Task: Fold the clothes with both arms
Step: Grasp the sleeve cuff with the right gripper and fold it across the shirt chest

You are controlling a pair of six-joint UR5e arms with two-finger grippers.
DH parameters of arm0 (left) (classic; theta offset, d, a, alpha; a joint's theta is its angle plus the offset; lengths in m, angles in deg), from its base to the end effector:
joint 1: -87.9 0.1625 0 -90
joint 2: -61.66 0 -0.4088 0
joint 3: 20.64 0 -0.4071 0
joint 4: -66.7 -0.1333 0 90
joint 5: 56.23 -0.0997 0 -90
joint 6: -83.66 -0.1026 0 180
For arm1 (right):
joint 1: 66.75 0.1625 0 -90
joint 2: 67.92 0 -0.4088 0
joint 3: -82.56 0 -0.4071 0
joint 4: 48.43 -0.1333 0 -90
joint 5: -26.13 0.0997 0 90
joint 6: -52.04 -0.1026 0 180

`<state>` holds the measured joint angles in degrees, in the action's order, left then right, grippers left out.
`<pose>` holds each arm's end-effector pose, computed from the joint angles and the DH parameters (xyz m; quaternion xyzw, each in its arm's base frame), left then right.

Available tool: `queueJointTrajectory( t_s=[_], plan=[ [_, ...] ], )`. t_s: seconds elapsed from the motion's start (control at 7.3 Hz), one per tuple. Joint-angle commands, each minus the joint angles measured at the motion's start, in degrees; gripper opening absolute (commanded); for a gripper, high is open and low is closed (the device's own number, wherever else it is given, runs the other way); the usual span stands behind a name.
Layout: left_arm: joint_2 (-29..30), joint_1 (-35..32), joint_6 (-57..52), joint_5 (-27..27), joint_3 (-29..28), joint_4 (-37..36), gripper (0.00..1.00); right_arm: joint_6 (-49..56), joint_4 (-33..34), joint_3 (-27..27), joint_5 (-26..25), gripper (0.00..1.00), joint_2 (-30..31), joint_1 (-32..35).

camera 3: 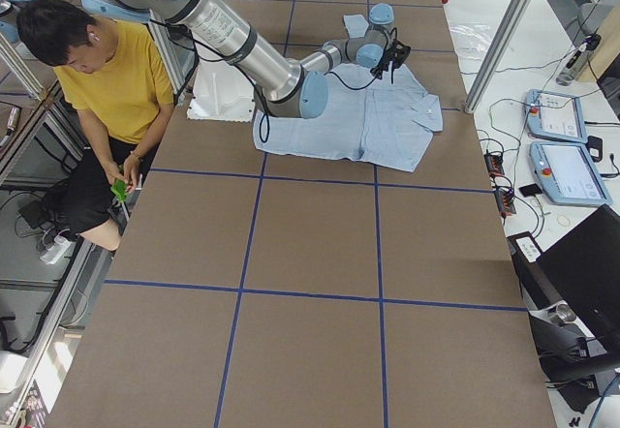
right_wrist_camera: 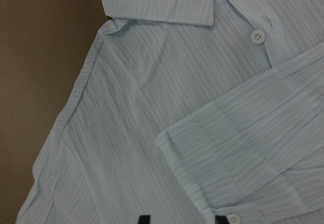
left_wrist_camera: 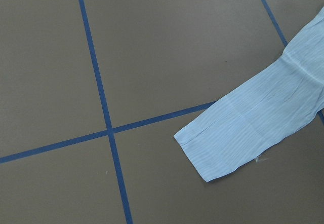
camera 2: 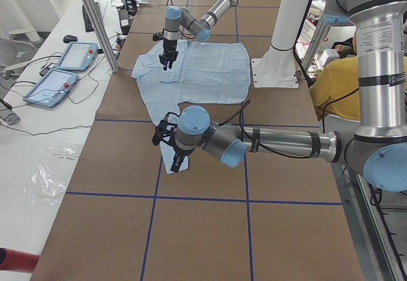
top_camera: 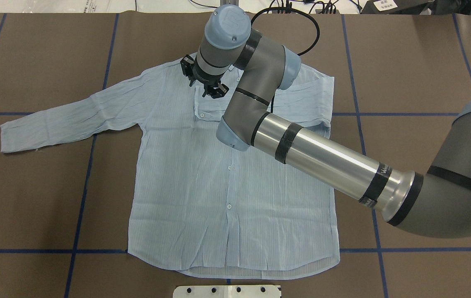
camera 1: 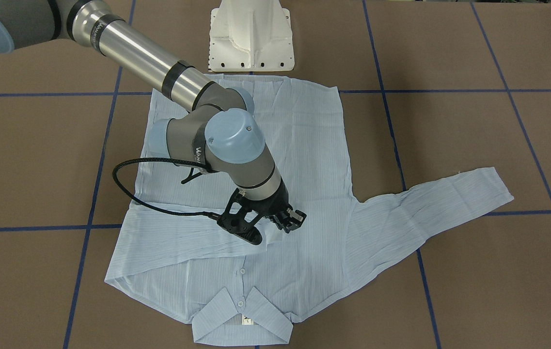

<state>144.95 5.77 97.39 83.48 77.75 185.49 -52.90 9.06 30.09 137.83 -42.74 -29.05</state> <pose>0.0110 -0.4818 0.5632 0.1582 0.4430 0.0656 0.8800 -0.6255 -0.6040 0.1116 -0.0634 -0.5121 0.2934 0.8047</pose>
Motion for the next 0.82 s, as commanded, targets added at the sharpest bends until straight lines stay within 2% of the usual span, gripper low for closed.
queueJointTrajectory(
  t_s=[0.0, 0.14, 0.27, 0.41, 0.55, 0.68],
  plan=[
    [5.9, 4.2, 3.8, 0.0, -13.2, 5.9, 1.0, -3.4, 0.3, -2.6, -0.4, 0.99, 0.5, -0.5],
    [12.2, 5.0, 8.5, 0.0, -22.4, 9.9, 1.0, -3.5, 1.2, -8.8, 0.1, 0.99, 4.4, -0.4],
    [13.1, 7.9, 9.8, -3.9, -25.9, 15.2, 1.0, -3.4, 4.0, -17.1, 0.5, 0.99, 10.2, -0.4],
    [13.3, 11.6, 15.6, -11.3, -26.1, 17.5, 0.94, -3.3, 5.6, -22.0, 2.4, 0.99, 14.0, 0.3],
    [13.3, 14.7, 20.5, -12.3, -26.4, 20.2, 0.87, -3.1, 5.5, -25.0, 2.7, 0.99, 16.5, 0.5],
    [13.3, 15.1, 21.2, -12.3, -26.4, 20.8, 0.85, -3.1, 5.6, -25.6, 2.7, 0.99, 17.2, 0.7]
  ],
)
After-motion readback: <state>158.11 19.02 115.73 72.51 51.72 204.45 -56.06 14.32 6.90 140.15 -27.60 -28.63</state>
